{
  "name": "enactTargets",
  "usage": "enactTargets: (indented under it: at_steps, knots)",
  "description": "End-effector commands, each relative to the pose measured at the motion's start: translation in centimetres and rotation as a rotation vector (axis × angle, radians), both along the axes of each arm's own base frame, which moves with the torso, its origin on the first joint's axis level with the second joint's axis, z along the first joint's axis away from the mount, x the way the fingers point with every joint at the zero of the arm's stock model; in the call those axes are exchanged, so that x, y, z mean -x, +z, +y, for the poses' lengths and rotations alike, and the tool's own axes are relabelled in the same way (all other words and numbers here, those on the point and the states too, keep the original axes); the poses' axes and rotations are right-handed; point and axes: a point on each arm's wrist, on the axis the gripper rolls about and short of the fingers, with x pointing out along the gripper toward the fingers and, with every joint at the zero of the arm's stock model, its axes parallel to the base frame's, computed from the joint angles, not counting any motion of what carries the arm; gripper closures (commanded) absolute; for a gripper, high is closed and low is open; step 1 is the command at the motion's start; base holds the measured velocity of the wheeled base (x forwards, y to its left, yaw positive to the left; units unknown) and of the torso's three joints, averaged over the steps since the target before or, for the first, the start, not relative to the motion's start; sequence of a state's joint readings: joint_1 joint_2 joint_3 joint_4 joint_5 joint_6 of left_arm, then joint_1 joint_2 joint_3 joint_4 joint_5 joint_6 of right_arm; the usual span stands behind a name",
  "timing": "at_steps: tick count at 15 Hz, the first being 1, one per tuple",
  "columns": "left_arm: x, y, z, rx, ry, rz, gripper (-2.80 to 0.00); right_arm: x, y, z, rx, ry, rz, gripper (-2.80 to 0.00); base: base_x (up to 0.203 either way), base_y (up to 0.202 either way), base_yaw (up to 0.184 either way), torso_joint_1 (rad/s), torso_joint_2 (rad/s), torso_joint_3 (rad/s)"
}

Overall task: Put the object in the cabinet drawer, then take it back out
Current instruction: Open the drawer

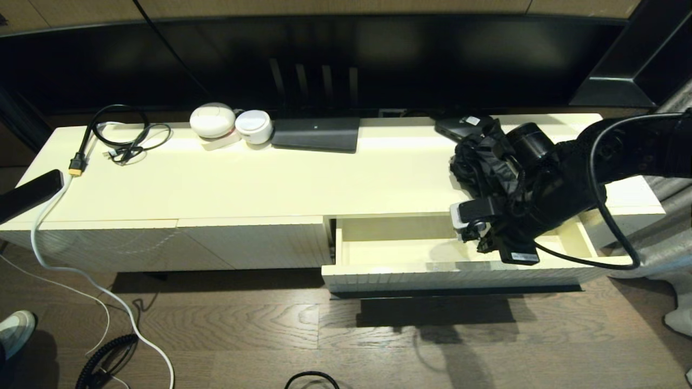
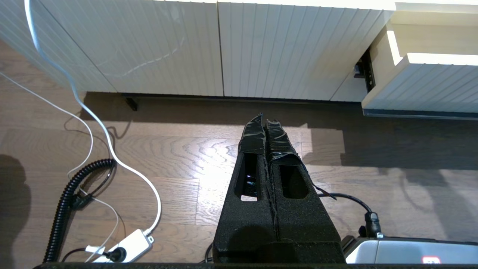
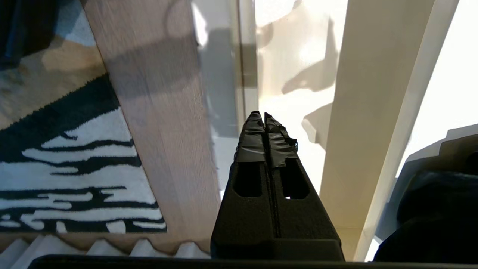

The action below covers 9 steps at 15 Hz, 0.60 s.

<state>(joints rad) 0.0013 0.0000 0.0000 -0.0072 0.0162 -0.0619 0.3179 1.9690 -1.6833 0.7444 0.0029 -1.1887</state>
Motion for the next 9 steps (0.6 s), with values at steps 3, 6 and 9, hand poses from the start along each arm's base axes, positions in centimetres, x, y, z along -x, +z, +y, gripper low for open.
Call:
enactTargets:
  at_steps: [3, 6, 9]
  knots:
    - [0.0, 0.0, 0.0, 0.001, 0.001, 0.000, 0.00, -3.1, -1.5, 0.6, 0.048, -0.011, 0.052, 0.00, 0.000, 0.000, 0.000, 0.000, 0.00, 0.000]
    - [0.0, 0.0, 0.0, 0.001, 0.001, 0.000, 0.00, -3.7, -1.8, 0.1, 0.066, -0.023, 0.097, 0.00, 0.000, 0.000, 0.000, 0.000, 0.00, 0.000]
    - [0.0, 0.0, 0.0, 0.001, 0.001, 0.000, 0.00, -4.2, -2.4, 0.0, 0.071, -0.022, 0.108, 0.00, 0.000, 0.000, 0.000, 0.000, 0.00, 0.000]
